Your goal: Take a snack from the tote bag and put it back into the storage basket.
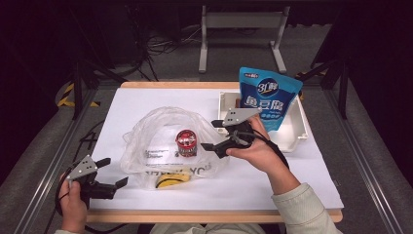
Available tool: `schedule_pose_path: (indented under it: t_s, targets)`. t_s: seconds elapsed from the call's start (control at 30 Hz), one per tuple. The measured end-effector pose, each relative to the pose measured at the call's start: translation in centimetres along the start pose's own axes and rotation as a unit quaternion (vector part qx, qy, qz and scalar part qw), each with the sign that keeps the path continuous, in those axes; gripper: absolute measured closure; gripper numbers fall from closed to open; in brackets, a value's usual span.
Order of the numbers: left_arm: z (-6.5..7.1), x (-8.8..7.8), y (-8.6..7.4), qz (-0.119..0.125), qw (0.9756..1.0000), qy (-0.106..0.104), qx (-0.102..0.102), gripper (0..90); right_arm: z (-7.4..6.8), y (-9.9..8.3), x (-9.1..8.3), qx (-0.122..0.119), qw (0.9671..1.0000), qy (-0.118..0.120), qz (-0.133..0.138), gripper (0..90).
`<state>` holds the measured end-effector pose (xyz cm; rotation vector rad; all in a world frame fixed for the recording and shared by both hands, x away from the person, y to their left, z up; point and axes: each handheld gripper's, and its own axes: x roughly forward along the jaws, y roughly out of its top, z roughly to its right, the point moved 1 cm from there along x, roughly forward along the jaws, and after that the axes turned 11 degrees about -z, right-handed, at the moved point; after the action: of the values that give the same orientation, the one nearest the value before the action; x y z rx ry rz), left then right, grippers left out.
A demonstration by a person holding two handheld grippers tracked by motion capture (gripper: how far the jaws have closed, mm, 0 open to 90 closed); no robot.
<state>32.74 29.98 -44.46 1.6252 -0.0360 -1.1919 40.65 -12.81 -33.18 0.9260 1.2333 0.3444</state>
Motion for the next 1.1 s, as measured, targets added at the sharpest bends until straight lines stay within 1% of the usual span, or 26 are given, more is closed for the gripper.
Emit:
schedule_pose_path:
  t_s: [0.23,0.27,0.5,0.83,1.1]
  targets:
    - [0.0,-0.1,0.0,0.001,1.0,0.0,0.0,1.3,-0.5,1.1,1.2,-0.016,0.9998,0.005,-0.009,17.4]
    - [0.0,-0.1,0.0,0.001,1.0,0.0,0.0,1.3,-0.5,1.3,1.6,-0.023,0.9996,0.005,-0.014,17.1]
    - [0.0,0.0,0.0,0.001,1.0,-0.002,0.001,1.4,-0.4,2.0,2.7,-0.028,0.9995,0.007,-0.016,16.2]
    - [0.0,0.1,0.0,0.0,1.0,-0.002,0.002,1.4,-0.5,2.7,4.3,-0.037,0.9989,0.005,-0.028,15.0]
    - [-0.1,0.1,0.0,-0.001,1.0,-0.002,0.002,1.4,-0.1,2.9,5.3,-0.043,0.9987,0.003,-0.028,13.0]
